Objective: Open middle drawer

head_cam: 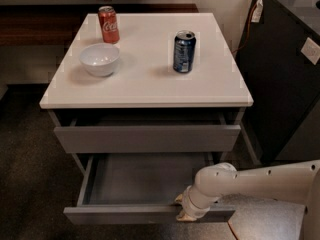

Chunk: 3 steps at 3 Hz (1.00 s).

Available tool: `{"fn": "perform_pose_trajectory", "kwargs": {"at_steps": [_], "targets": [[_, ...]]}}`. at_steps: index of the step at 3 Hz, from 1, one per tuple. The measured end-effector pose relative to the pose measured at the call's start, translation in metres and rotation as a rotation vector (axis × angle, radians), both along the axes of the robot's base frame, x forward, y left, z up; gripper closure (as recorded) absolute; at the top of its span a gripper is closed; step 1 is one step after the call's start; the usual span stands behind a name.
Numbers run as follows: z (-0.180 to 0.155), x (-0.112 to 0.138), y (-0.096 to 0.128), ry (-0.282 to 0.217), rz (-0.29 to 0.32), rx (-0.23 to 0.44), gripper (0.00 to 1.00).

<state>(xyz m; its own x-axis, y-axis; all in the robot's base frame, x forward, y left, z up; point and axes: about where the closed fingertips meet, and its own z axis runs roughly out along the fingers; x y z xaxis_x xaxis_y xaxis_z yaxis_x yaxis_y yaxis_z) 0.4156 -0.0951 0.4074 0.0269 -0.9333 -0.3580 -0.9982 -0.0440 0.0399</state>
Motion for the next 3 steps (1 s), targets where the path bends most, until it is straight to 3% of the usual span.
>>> {"fn": "perform_pose_trajectory", "kwargs": {"at_steps": [1, 2, 3], "targets": [[-0.0012, -0.0175, 0.0007, 0.025, 0.007, 0.006, 0.52], [-0.0015, -0.0228, 0.0006, 0.032, 0.008, 0.008, 0.53], [-0.0015, -0.0228, 0.0006, 0.032, 0.008, 0.008, 0.47]]}}
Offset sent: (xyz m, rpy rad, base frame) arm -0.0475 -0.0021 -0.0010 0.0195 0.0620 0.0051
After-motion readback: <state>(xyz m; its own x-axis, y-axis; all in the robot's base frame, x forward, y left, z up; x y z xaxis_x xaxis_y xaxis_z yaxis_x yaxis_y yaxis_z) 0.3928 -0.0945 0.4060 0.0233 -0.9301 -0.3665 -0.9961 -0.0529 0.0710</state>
